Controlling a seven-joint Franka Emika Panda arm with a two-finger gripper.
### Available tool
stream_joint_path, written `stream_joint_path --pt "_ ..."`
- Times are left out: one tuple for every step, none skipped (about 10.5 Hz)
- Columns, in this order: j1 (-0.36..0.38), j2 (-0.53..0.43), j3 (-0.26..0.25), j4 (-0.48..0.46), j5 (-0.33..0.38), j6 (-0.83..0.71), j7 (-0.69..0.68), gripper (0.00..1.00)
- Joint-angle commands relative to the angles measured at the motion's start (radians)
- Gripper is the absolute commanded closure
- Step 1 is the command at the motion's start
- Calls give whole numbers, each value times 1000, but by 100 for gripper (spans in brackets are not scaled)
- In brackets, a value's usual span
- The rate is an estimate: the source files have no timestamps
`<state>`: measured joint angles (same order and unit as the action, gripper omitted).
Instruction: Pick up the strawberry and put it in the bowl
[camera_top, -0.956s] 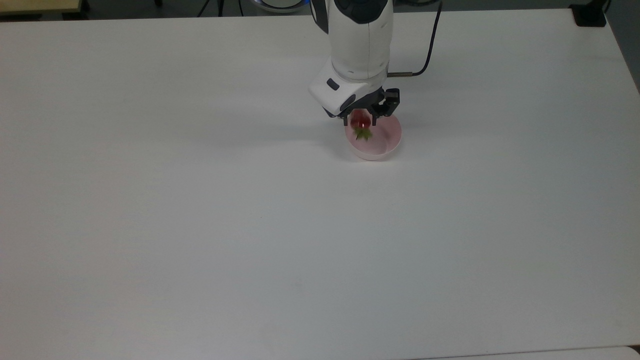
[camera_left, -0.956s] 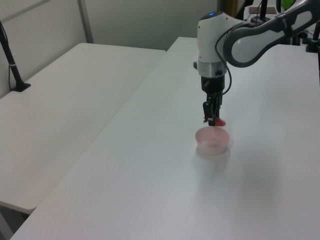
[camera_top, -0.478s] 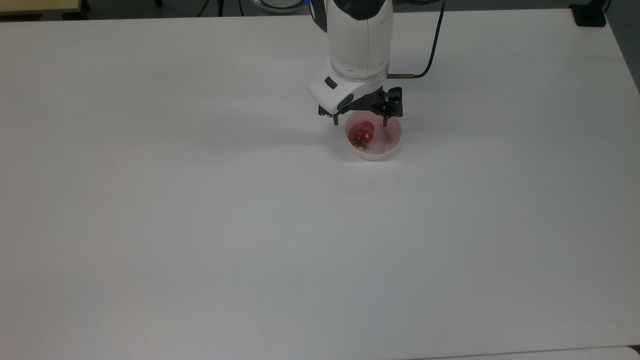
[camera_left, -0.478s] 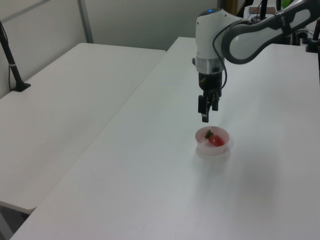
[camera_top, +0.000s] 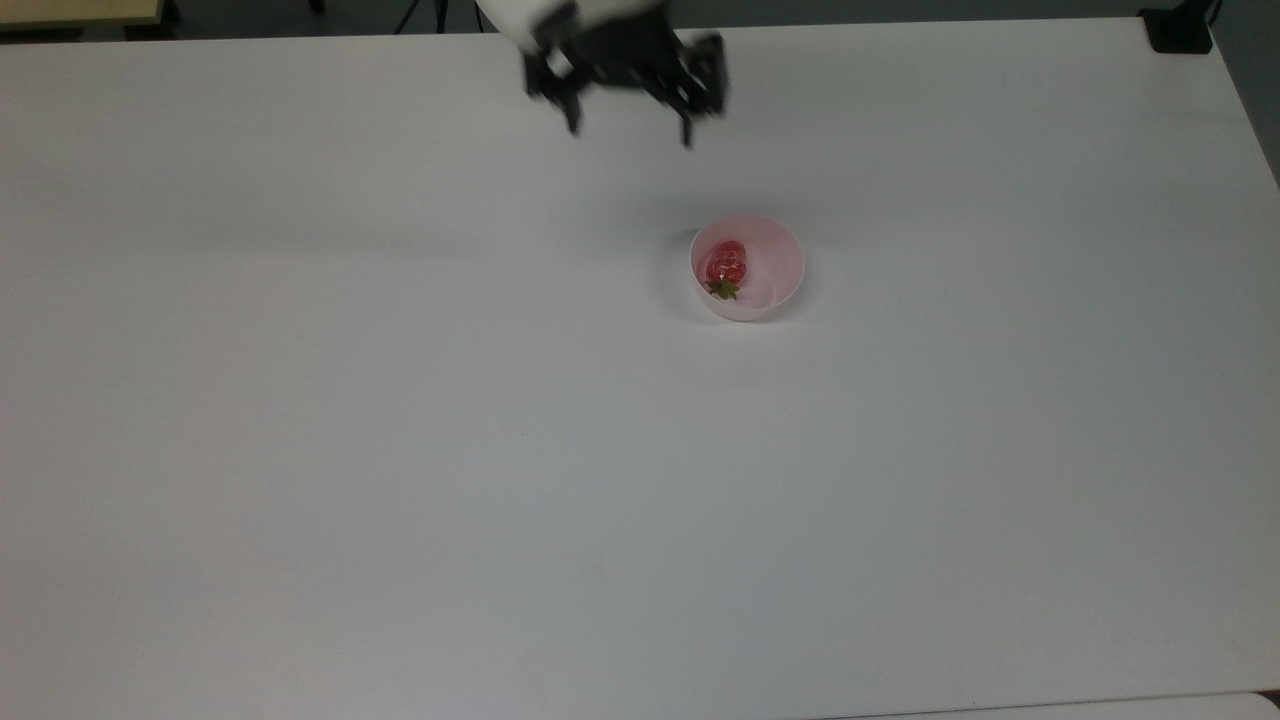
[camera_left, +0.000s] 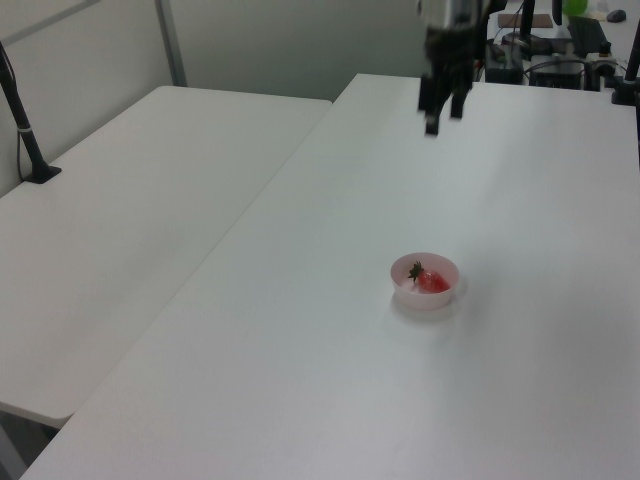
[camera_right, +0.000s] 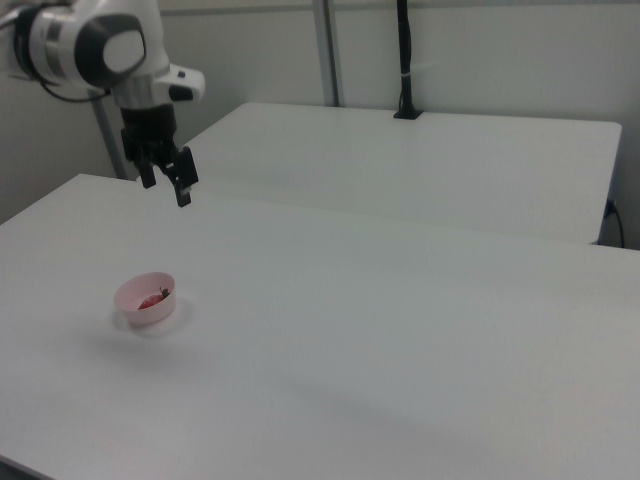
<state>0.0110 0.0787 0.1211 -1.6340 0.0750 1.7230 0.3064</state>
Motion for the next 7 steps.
stream_joint_path --pt "-2 -144 -124 -7 -18 -141 7 0" --pt "-3 -158 -152 -4 -32 -143 5 0" --pt "-5 -163 -164 -3 -70 -134 -41 0" --pt "-9 -162 -164 -1 -102 -126 -132 0" --pt "-17 -162 -166 -1 -109 -111 -174 0" --pt "-23 -160 -167 12 -112 -108 -182 0" --pt "-23 -157 -166 17 -118 -106 -187 0"
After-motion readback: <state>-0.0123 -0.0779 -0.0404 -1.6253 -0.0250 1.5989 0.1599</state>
